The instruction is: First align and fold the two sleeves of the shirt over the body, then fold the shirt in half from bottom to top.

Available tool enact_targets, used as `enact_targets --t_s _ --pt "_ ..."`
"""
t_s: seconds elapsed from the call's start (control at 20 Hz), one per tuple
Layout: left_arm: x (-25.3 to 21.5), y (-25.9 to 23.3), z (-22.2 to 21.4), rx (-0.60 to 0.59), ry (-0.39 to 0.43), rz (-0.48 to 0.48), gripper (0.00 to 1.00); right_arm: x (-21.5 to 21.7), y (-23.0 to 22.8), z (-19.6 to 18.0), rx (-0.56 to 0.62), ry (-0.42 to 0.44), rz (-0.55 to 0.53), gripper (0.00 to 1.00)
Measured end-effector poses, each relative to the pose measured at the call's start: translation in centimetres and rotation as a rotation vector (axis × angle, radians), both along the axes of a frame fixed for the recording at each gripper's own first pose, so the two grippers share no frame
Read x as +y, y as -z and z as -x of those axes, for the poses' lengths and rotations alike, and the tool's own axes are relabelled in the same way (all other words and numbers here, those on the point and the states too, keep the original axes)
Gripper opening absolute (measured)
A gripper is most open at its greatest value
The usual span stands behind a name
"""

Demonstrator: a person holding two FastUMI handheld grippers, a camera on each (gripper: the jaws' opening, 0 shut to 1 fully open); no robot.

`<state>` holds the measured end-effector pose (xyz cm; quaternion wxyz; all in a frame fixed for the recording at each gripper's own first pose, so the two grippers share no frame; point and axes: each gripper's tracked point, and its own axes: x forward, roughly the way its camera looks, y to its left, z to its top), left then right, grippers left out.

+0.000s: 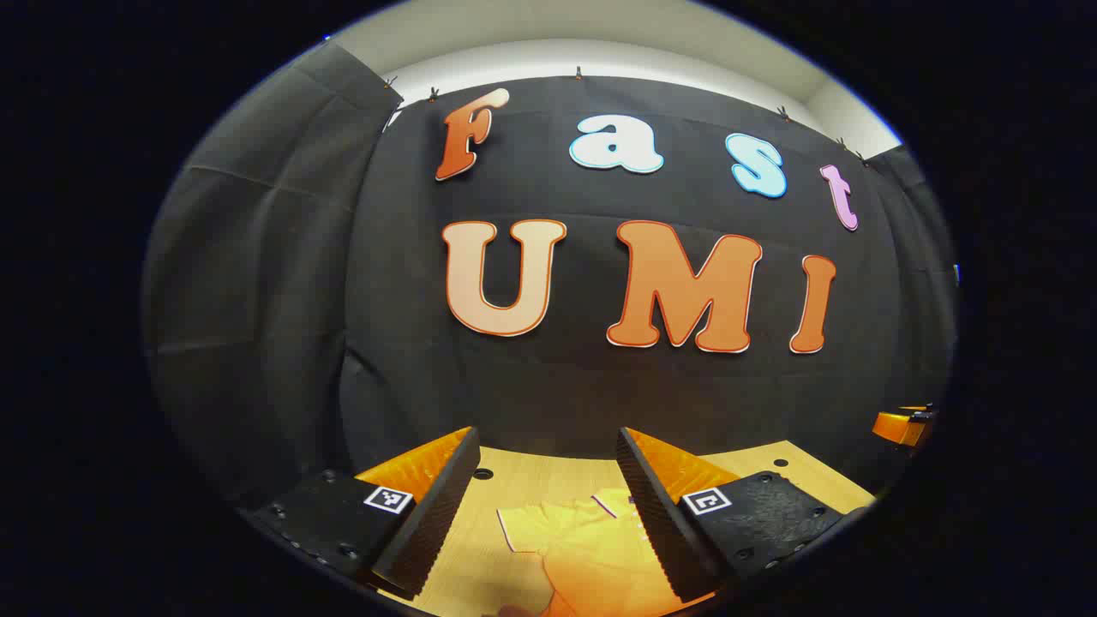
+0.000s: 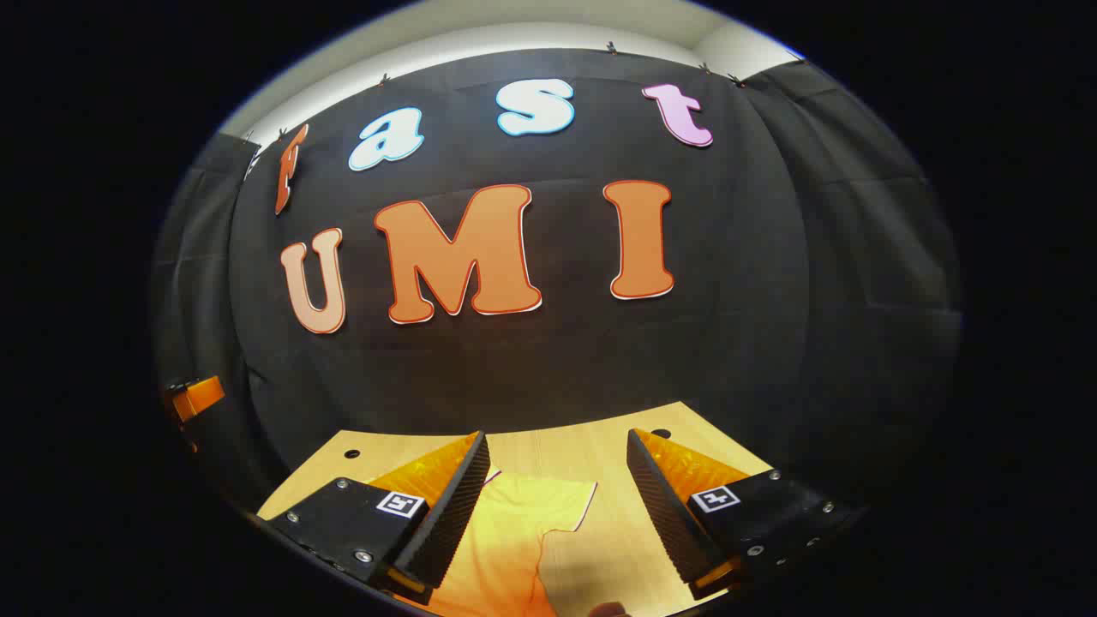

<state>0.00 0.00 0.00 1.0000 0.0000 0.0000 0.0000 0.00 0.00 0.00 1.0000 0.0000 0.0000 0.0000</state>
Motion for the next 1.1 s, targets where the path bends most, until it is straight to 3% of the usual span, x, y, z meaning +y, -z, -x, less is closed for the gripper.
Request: enact_targets --t_s 0.25,0.65,1.1 --pt "-1.5 0.5 -0.3 0.010 0.018 -0.017 0.98 -0.2 -0.1 0.0 0.004 -0.010 -0.042 0.97" --pt "-1.0 1.0 -0.2 0.027 -0.015 -0.035 0.98 0.0 0.9 -0.6 0.026 -0.026 -0.013 0.98" --pt "0.3 2.2 -0.8 0.049 -0.052 -0.038 0.98 0.2 3.4 -3.2 0.141 -0.026 0.011 0.98"
